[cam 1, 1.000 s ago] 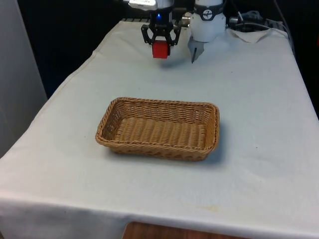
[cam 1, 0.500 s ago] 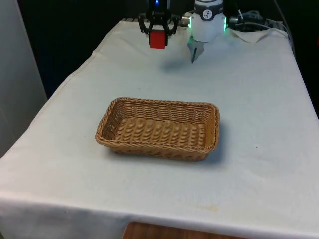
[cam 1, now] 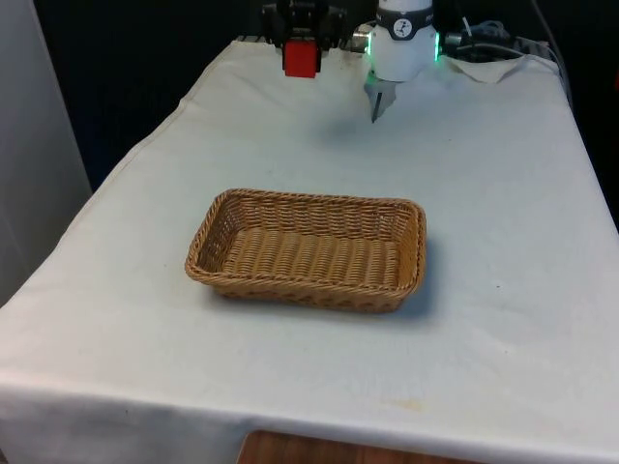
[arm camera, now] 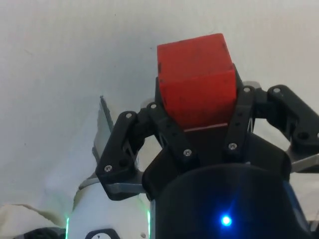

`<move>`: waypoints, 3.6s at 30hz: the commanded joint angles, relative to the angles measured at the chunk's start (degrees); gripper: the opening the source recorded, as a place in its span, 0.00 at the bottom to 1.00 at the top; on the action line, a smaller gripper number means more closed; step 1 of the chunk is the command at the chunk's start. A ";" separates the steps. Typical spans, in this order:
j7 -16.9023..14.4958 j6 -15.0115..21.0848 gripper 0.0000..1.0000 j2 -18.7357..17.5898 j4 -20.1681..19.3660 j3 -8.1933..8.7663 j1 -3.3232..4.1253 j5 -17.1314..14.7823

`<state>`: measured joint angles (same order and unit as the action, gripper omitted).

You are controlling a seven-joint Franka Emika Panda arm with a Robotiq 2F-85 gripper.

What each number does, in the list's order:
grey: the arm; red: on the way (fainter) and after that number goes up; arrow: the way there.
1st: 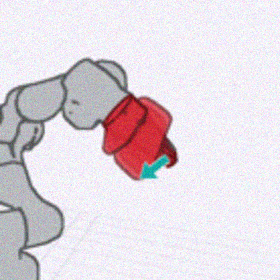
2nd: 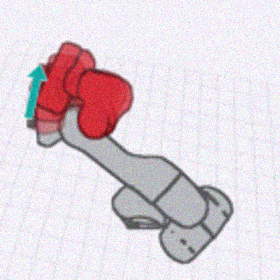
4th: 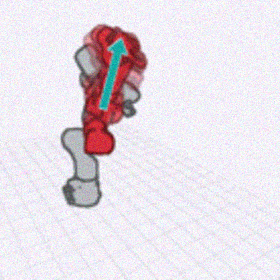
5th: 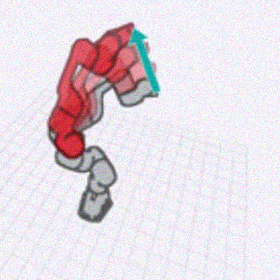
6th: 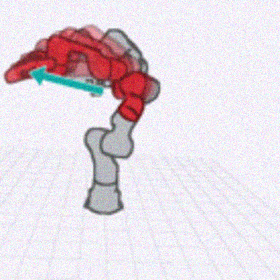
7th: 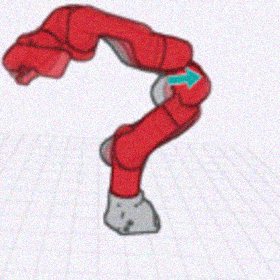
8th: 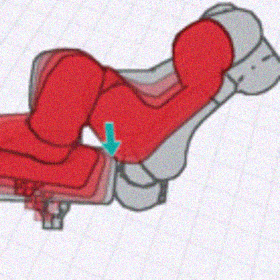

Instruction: Pick up the cube and place it into the basket.

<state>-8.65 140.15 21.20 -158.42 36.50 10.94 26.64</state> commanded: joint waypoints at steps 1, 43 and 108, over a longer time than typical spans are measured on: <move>-0.40 -1.66 0.03 0.52 0.86 -0.34 0.40 -0.80; -5.50 -21.03 0.03 -0.97 21.72 -9.97 1.09 -8.37; 0.86 -28.82 0.03 -27.33 50.36 -20.40 0.86 -13.58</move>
<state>-7.96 112.01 -5.61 -108.80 16.16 11.75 13.52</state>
